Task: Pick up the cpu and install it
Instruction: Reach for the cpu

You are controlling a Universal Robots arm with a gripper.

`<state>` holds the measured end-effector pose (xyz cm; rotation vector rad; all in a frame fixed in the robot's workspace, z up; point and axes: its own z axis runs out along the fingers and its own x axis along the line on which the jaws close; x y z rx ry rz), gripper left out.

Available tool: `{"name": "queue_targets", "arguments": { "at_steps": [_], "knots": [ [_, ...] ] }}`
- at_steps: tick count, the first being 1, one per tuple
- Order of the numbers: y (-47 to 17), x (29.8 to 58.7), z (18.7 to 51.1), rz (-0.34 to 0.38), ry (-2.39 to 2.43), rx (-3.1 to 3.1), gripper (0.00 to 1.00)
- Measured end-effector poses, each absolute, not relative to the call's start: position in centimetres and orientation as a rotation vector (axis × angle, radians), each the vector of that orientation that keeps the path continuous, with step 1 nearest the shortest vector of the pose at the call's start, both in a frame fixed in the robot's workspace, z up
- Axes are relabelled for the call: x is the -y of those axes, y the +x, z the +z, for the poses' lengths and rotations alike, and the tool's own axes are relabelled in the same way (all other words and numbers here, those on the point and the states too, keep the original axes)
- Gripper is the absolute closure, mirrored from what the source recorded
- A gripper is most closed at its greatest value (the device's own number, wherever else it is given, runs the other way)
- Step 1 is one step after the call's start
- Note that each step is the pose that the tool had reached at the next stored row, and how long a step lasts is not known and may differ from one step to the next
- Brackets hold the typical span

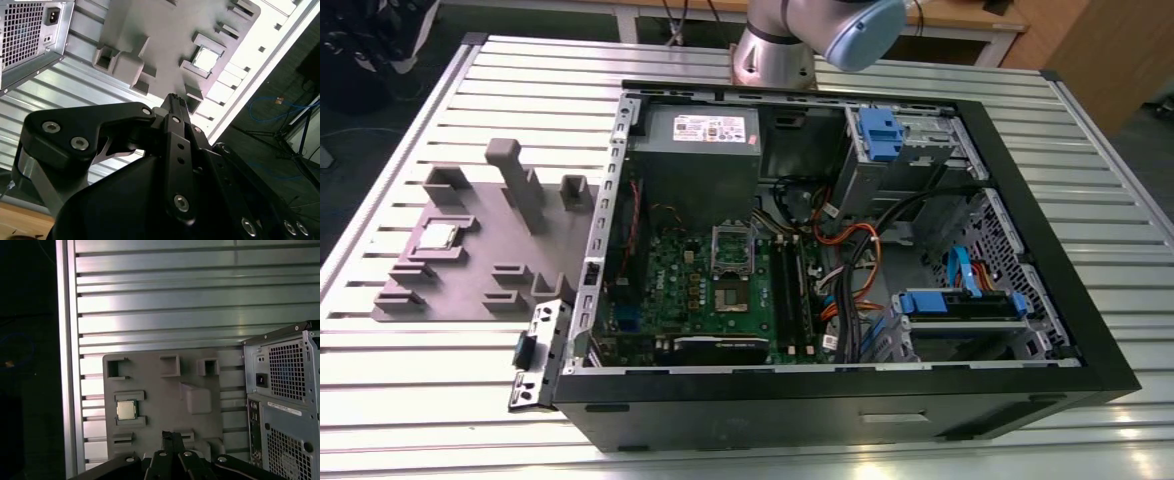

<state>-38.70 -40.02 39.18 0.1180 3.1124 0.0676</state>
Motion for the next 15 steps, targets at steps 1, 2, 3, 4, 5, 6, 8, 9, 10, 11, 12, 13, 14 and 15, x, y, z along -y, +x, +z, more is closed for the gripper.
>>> {"name": "queue_targets", "arguments": {
  "at_steps": [1,2,3,4,5,6,8,9,10,11,12,13,14,15],
  "knots": [
    [-38.9,40.0,39.2,0.068,0.118,-3.112,0.89],
    [-39.1,40.0,39.2,0.068,0.118,-3.112,0.89],
    [-39.4,40.0,39.2,0.068,0.118,-3.113,0.89],
    [-39.6,40.0,39.2,0.068,0.118,-3.112,0.89],
    [-39.9,40.0,39.2,0.068,0.118,-3.113,0.89],
    [-40.1,40.0,39.2,0.068,0.118,-3.113,0.89],
    [-40.6,40.0,39.2,0.068,0.118,-3.112,0.89],
    [-40.9,40.0,39.2,0.068,0.118,-3.112,0.89],
    [-41.2,40.0,39.2,0.068,0.118,-3.113,0.89],
    [-41.4,40.0,39.2,0.068,0.118,-3.112,0.89],
    [-41.6,40.0,39.2,0.068,0.118,-3.113,0.89],
    [-41.8,40.0,39.2,0.068,0.118,-3.113,0.89],
    [-42.0,40.0,39.2,0.068,0.118,-3.113,0.89],
    [-42.2,40.0,39.1,0.068,0.118,-3.112,0.89]
  ]
}}
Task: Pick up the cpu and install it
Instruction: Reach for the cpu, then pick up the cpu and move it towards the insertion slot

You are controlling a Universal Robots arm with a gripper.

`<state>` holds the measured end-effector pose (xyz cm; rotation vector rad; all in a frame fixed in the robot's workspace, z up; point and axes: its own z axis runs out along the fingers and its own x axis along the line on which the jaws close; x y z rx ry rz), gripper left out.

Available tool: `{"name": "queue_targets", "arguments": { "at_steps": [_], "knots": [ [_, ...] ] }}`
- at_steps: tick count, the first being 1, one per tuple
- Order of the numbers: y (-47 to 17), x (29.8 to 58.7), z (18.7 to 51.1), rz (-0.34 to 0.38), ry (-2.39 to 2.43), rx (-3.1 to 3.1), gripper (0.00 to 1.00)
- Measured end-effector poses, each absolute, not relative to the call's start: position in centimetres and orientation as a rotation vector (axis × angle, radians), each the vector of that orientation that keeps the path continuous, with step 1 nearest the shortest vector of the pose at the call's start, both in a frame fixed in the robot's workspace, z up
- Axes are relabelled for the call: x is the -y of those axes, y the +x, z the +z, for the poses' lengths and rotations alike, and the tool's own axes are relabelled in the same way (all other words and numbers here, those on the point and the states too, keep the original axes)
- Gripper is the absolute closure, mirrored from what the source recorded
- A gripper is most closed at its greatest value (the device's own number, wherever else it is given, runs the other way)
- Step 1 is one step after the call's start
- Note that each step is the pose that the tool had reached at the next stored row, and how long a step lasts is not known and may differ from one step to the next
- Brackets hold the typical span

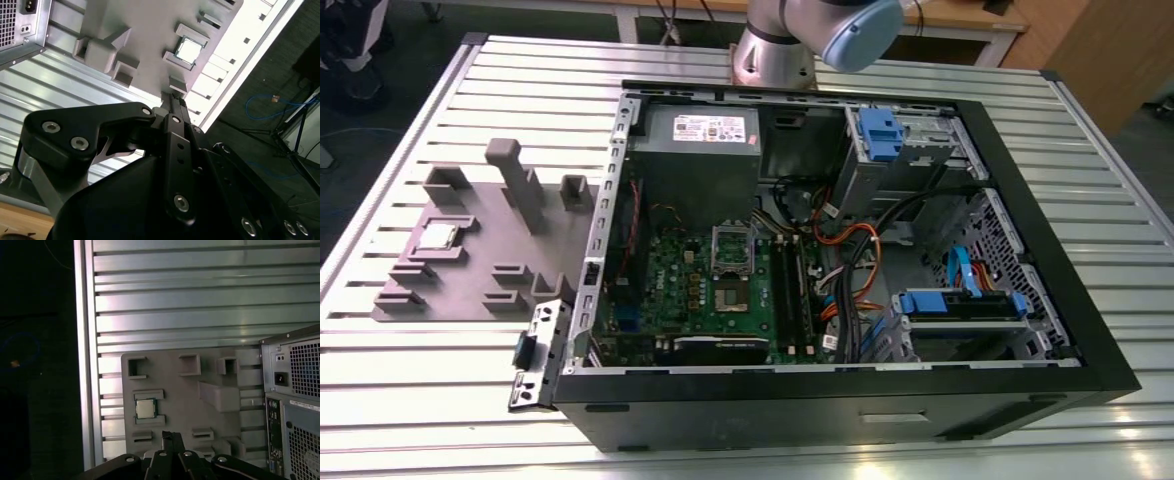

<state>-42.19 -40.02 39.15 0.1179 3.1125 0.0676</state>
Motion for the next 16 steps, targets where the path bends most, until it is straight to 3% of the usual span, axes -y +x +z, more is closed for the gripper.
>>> {"name": "queue_targets", "arguments": {
  "at_steps": [16],
  "knots": [
    [-42.44,40.02,39.15,0.068,0.118,-3.113,0.89]
  ]
}}
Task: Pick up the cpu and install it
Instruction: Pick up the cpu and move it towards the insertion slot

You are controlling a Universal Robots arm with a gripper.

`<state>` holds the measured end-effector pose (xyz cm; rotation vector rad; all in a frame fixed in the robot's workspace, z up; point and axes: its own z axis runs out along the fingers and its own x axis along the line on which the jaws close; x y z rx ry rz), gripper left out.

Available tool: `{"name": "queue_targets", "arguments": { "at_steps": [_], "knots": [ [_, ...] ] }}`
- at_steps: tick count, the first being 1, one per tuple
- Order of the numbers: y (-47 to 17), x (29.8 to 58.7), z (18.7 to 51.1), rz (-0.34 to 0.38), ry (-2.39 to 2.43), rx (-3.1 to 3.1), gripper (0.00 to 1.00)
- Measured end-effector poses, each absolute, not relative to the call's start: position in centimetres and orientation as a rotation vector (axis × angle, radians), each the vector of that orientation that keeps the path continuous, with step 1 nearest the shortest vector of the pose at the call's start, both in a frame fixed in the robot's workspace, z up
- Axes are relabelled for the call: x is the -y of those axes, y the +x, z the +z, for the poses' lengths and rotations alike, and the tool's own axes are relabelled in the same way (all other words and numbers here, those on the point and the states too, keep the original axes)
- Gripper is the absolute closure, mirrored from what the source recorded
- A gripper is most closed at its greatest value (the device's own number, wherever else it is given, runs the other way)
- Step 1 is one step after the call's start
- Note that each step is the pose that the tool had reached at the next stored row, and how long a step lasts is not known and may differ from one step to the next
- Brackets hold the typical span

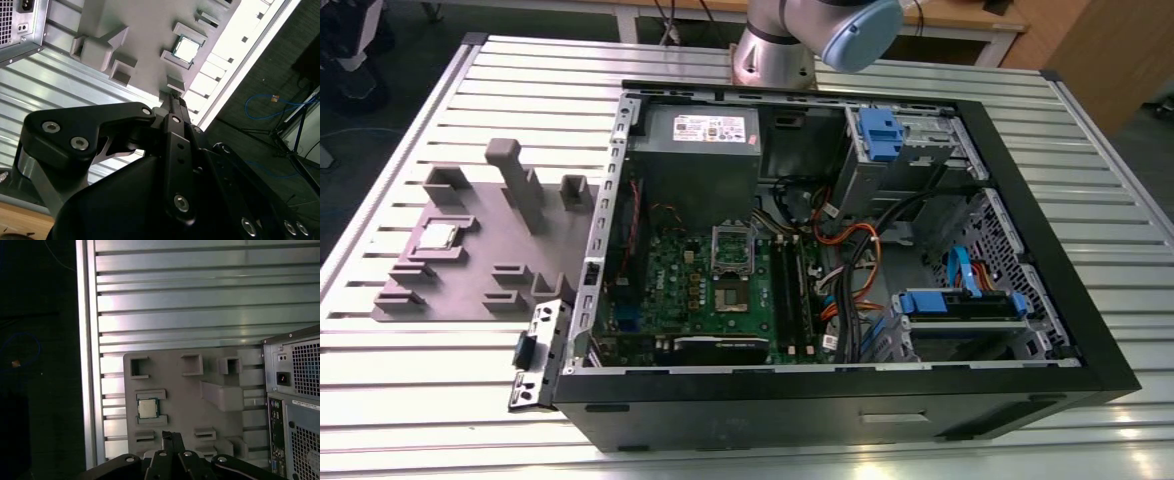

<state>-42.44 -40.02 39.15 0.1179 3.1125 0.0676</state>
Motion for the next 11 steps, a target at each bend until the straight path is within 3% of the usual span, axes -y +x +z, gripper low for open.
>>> {"name": "queue_targets", "arguments": {
  "at_steps": [3,8,11],
  "knots": [
    [-42.44,40.02,39.15,0.068,0.118,-3.112,0.83],
    [-42.44,40.02,39.15,0.068,0.118,-3.113,0.59],
    [-42.45,40.02,39.15,0.068,0.118,-3.112,0.53]
  ]
}}
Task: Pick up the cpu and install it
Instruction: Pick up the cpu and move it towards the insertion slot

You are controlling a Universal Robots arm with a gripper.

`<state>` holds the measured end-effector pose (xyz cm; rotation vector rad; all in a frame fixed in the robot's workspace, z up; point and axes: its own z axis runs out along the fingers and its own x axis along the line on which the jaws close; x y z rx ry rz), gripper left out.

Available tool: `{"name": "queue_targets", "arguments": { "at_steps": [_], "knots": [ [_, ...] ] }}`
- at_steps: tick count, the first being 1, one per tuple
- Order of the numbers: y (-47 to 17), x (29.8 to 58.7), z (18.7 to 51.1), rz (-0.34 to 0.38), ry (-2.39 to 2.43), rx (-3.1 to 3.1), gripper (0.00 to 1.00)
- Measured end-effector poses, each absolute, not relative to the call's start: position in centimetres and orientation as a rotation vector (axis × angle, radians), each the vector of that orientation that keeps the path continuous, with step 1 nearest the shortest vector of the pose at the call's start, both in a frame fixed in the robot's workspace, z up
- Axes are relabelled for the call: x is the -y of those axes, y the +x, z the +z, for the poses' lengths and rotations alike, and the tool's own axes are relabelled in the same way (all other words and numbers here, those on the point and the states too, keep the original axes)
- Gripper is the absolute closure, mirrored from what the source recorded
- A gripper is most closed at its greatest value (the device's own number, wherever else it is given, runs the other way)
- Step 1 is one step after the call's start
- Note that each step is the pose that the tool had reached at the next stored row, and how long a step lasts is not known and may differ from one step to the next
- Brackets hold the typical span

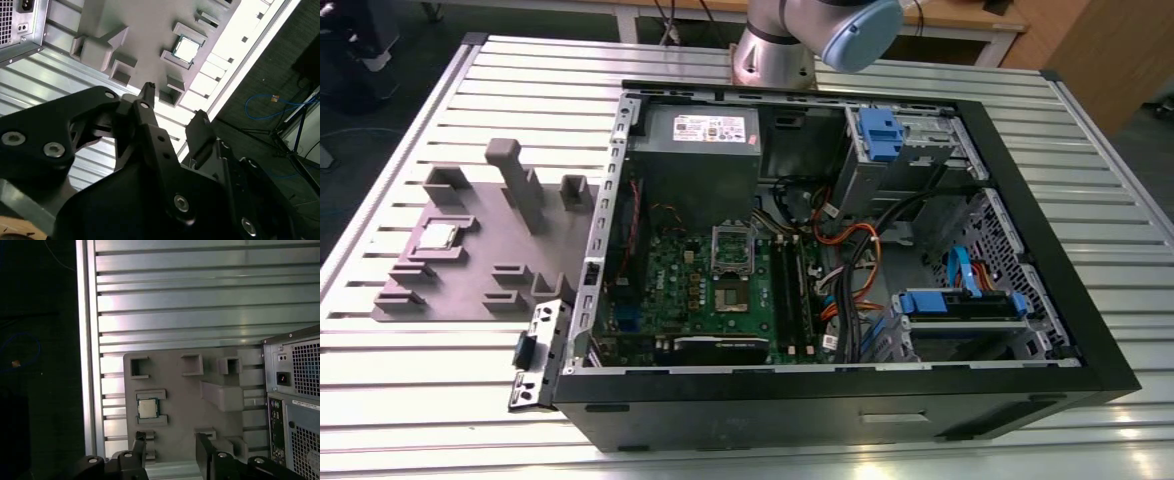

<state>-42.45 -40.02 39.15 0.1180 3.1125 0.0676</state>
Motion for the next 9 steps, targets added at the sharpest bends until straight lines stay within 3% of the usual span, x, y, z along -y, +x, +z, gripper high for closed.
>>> {"name": "queue_targets", "arguments": {
  "at_steps": [3,9],
  "knots": [
    [-42.45,40.02,39.15,0.068,0.118,-3.112,0.41],
    [-42.52,40.02,38.32,0.069,-0.003,-3.131,0.41]
  ]
}}
